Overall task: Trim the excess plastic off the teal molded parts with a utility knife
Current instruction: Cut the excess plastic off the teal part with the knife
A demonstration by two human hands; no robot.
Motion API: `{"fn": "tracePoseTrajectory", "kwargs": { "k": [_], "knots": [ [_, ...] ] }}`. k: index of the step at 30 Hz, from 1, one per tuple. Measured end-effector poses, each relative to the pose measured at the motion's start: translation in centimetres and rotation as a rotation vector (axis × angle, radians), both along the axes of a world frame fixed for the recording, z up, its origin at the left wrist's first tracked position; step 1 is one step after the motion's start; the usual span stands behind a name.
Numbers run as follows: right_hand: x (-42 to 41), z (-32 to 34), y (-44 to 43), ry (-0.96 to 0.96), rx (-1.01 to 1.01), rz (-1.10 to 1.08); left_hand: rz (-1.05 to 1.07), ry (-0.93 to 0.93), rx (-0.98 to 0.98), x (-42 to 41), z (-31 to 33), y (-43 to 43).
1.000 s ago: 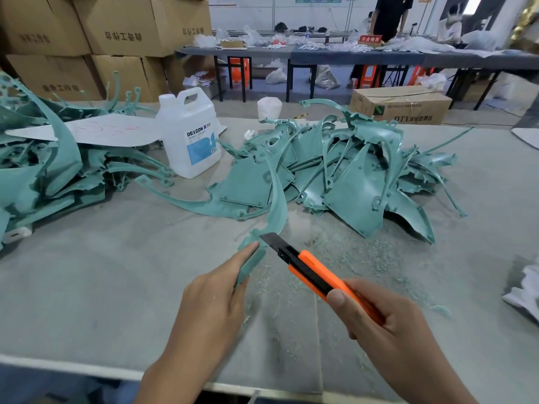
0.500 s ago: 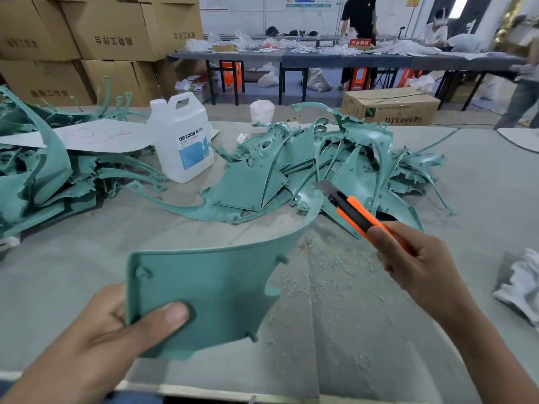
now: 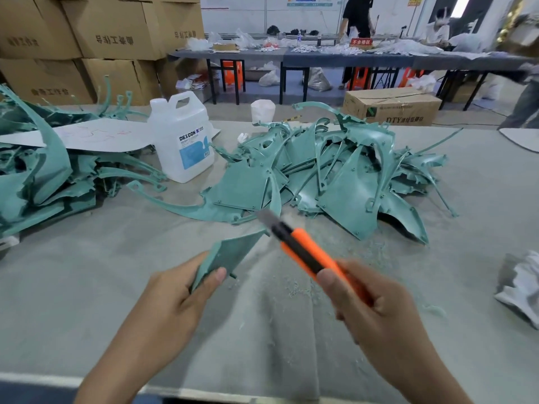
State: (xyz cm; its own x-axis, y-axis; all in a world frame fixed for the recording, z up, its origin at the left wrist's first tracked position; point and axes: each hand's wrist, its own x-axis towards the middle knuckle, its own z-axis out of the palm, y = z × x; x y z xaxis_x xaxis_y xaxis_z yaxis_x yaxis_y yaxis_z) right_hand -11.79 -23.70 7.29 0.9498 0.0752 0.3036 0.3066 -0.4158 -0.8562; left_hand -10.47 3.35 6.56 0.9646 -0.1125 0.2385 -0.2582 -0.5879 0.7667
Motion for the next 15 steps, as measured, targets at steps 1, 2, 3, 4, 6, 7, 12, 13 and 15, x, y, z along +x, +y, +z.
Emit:
{"fn": "tracePoseTrajectory", "kwargs": {
  "k": [1,2,3,4,6,7,12,13,15],
  "knots": [
    [-0.4,0.1,0.5,0.002,-0.029,0.043,0.000,-0.017,0.046,0.0,-0.2,-0.2],
    [-0.7,0.2,0.8,0.005,-0.044,0.079,0.005,-0.046,0.078,0.0,-0.3,-0.4],
    [-0.7,0.3,0.9,0.009,-0.049,0.105,0.008,-0.080,0.107,-0.1,-0.2,-0.6],
    [-0.6,0.4,0.8,0.010,-0.053,0.120,0.006,-0.096,0.127,-0.3,0.1,-0.9],
    [0.1,0.4,0.3,0.004,-0.071,0.102,-0.011,-0.073,0.083,-0.9,0.5,-0.8],
    [0.7,0.3,-0.1,0.000,-0.086,0.064,-0.019,-0.033,0.031,-1.2,0.9,-0.4],
    [5.3,-1.0,-4.0,0.016,-0.232,-0.214,-0.162,0.150,-0.168,-2.9,2.1,1.4],
    [6.2,-1.6,-4.8,0.036,-0.268,-0.262,-0.180,0.174,-0.212,-3.0,2.1,1.4],
    [7.3,-3.4,-6.4,0.074,-0.324,-0.331,-0.164,0.196,-0.324,-3.0,1.8,1.1]
  ]
}}
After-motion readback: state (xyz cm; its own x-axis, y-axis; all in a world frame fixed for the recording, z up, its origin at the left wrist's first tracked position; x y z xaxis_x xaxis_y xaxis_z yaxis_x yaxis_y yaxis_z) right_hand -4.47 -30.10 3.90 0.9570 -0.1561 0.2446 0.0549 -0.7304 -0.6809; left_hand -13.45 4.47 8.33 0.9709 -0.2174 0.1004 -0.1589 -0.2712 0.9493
